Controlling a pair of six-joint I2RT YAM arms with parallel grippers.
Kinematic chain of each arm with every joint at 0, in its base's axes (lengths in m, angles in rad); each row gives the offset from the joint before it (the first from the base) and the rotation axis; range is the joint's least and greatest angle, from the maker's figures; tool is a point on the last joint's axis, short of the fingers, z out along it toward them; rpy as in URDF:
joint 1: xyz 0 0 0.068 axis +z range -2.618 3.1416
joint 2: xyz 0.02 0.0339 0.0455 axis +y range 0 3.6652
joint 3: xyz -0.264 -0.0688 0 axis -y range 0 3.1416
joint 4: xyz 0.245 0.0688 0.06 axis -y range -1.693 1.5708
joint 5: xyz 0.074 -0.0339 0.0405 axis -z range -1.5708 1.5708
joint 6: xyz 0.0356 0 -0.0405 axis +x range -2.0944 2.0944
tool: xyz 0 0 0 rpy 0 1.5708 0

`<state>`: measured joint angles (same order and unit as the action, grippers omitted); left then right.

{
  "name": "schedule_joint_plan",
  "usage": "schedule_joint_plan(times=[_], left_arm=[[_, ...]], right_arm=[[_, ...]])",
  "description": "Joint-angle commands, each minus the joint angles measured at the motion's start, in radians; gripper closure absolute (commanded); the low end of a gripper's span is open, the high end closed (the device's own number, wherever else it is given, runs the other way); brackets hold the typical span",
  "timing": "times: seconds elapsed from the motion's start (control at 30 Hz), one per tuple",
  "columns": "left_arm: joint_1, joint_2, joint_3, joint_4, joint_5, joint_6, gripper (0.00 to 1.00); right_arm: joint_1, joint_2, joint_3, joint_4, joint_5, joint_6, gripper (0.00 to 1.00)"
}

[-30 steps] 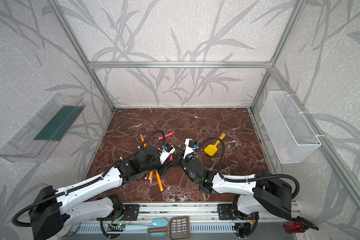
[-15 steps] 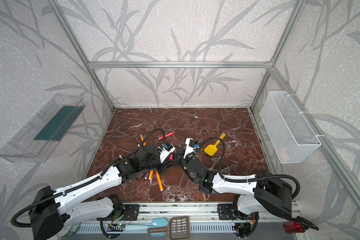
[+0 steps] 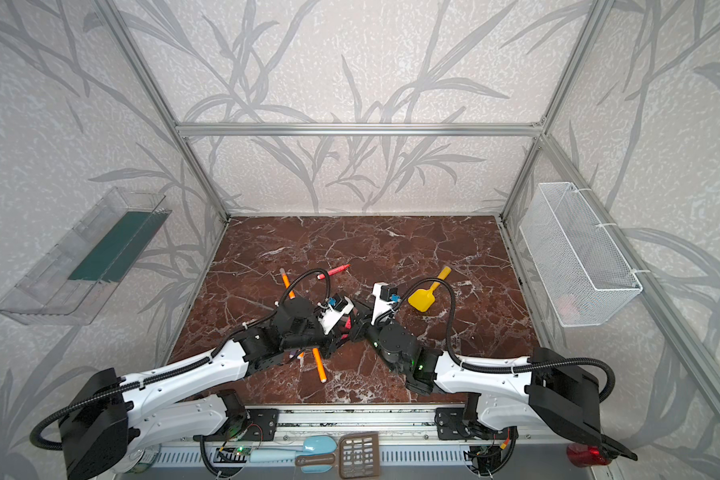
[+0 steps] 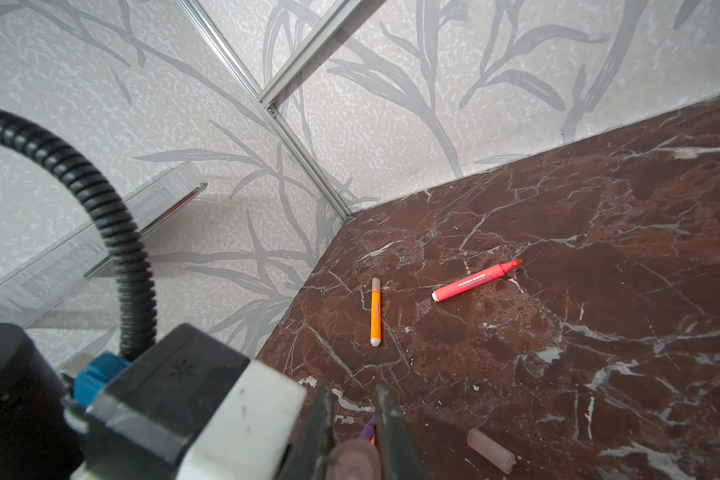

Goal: Insert the pens into the pen caps
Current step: 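Keep pressing the pale cap onto the marker while the left gripper holds it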

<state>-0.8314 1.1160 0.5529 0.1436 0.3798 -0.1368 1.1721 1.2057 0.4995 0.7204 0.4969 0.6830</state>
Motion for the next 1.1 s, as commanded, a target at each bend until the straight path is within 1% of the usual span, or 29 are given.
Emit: schedule_joint_plan(times=[0.0,0.13,0.2,0.3,0.5,0.53,0.6,0.67,0.73,0.8,0.9,1.0,1.07], left_arm=[[0.056,-0.024,-0.002,0.447,-0.163,-0.14,1.0],[0.039,-0.005,-0.028,0.459,-0.163,-0.156,1.0],[0.028,0.011,-0.042,0.477,-0.183,-0.158,1.0],[0.017,0.029,-0.052,0.482,-0.217,-0.155,1.0],[0.005,0.043,-0.058,0.481,-0.25,-0.15,1.0],[0.006,0.041,-0.06,0.477,-0.267,-0.15,1.0],[0.005,0.036,-0.057,0.464,-0.31,-0.151,1.0],[0.006,0.026,-0.053,0.461,-0.366,-0.146,1.0],[0.006,0.007,-0.043,0.464,-0.432,-0.126,1.0],[0.007,-0.014,-0.044,0.511,-0.473,-0.097,1.0],[0.007,-0.035,-0.051,0.626,-0.469,-0.052,1.0],[0.008,-0.041,-0.051,0.719,-0.453,0.005,1.0],[0.007,-0.033,-0.06,0.803,-0.472,0.049,1.0]], right_arm=[[0.072,-0.046,-0.062,-0.217,-0.152,0.013,1.0],[0.054,-0.077,-0.073,-0.222,-0.171,0.014,1.0],[0.046,-0.084,-0.076,-0.22,-0.184,0.024,1.0],[0.039,-0.09,-0.079,-0.221,-0.187,0.03,0.96],[0.026,-0.107,-0.079,-0.236,-0.192,0.035,0.92],[0.026,-0.109,-0.079,-0.242,-0.194,0.036,0.93],[0.025,-0.11,-0.071,-0.271,-0.207,0.039,1.0],[0.026,-0.103,-0.057,-0.31,-0.239,0.042,1.0],[0.025,-0.082,-0.062,-0.304,-0.284,0.065,1.0],[0.025,-0.061,-0.094,-0.242,-0.317,0.102,1.0],[0.025,-0.044,-0.143,-0.098,-0.391,0.134,1.0],[0.027,-0.049,-0.136,-0.08,-0.455,0.141,1.0],[0.026,-0.048,-0.136,-0.068,-0.476,0.149,1.0]])
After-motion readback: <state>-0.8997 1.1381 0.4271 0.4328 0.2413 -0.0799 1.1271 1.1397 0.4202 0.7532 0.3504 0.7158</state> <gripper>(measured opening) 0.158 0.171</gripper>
